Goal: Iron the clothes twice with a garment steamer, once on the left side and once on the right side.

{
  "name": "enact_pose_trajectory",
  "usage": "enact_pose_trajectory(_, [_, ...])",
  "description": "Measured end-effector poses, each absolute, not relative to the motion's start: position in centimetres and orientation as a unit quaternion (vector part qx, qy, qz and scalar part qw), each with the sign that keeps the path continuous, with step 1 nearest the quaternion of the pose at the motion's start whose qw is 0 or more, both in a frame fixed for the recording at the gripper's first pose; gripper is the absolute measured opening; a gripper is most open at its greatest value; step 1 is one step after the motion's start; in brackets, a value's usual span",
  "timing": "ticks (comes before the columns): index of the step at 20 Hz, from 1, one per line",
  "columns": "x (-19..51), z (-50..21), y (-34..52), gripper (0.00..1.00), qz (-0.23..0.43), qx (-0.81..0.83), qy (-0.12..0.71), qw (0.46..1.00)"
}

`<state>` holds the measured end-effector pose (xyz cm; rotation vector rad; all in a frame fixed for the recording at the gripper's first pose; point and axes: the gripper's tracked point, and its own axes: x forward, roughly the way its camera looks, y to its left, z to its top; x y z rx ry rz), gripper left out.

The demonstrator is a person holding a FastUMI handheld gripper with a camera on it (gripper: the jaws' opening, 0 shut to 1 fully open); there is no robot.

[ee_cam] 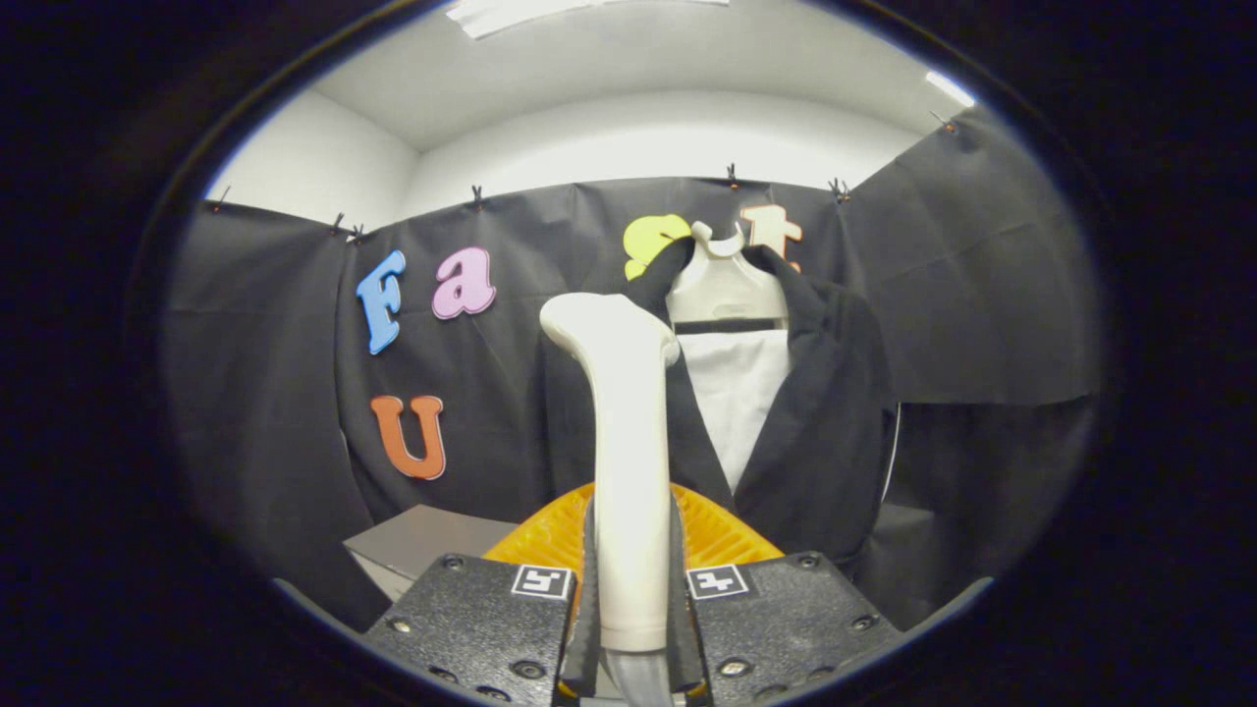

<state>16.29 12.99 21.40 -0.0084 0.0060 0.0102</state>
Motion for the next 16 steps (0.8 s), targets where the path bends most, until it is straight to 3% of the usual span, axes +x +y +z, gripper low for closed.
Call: enact_pose_trajectory(16, [14.3, 7.6, 5.6, 0.3, -0.01, -0.032, 0.053, 0.998])
